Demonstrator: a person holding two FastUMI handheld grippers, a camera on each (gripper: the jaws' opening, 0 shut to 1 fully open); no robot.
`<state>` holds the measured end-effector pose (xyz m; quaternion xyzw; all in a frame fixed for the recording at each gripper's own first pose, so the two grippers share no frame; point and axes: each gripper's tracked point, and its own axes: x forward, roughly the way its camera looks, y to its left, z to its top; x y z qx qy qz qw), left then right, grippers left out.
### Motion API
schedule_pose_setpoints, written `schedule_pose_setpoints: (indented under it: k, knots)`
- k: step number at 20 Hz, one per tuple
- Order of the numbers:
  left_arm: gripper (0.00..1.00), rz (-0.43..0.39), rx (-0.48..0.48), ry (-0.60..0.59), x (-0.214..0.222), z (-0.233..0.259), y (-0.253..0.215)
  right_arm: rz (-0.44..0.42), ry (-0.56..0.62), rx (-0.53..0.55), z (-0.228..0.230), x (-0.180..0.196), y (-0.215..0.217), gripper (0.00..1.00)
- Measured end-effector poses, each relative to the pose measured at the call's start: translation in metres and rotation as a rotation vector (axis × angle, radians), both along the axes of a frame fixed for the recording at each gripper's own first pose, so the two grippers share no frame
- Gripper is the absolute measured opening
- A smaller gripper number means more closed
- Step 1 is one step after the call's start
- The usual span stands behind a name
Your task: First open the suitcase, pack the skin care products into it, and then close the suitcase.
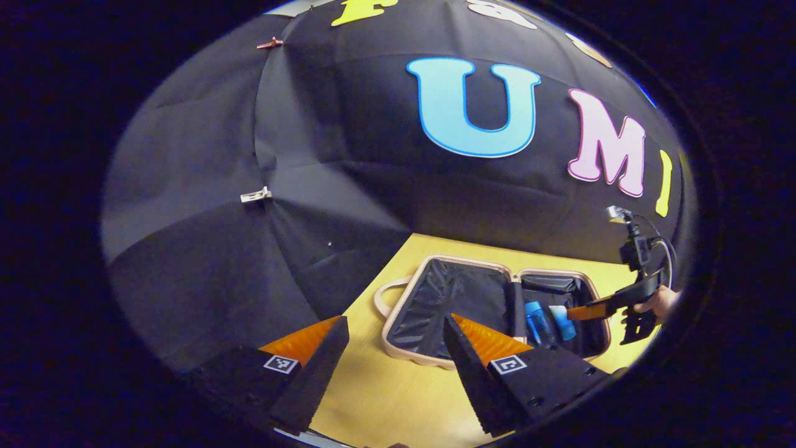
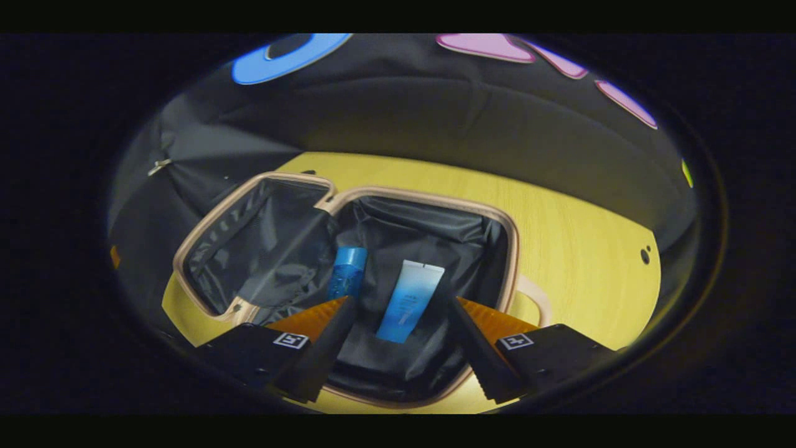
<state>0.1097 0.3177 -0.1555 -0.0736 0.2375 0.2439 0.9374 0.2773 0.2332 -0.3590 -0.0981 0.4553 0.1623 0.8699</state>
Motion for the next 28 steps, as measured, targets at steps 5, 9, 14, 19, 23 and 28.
schedule_pose_setpoints:
  k: [5,9,14,19,23,28]
  knots:
    - [0.96,0.15,-0.141,0.009,0.032,-0.045,0.076,0.106,-0.083,0.034,0.038,-0.035,-0.017,0.93]
    - [0.95,0.152,-0.274,-0.006,0.081,-0.078,0.112,0.075,-0.185,0.068,0.07,-0.063,-0.054,0.97]
    - [0.94,0.127,-0.49,0.02,0.134,-0.122,0.111,-0.029,-0.286,0.027,0.113,-0.081,-0.122,0.97]
    - [0.8,0.193,-0.638,0.078,0.15,-0.168,0.115,-0.178,-0.213,0.053,0.129,-0.112,-0.175,0.96]
    - [0.69,0.181,-0.753,0.05,0.158,-0.172,0.101,-0.258,-0.217,0.034,0.137,-0.122,-0.214,0.98]
    - [0.19,0.191,-0.759,0.03,0.161,-0.171,0.099,-0.379,-0.122,0.106,0.115,-0.135,-0.231,0.98]
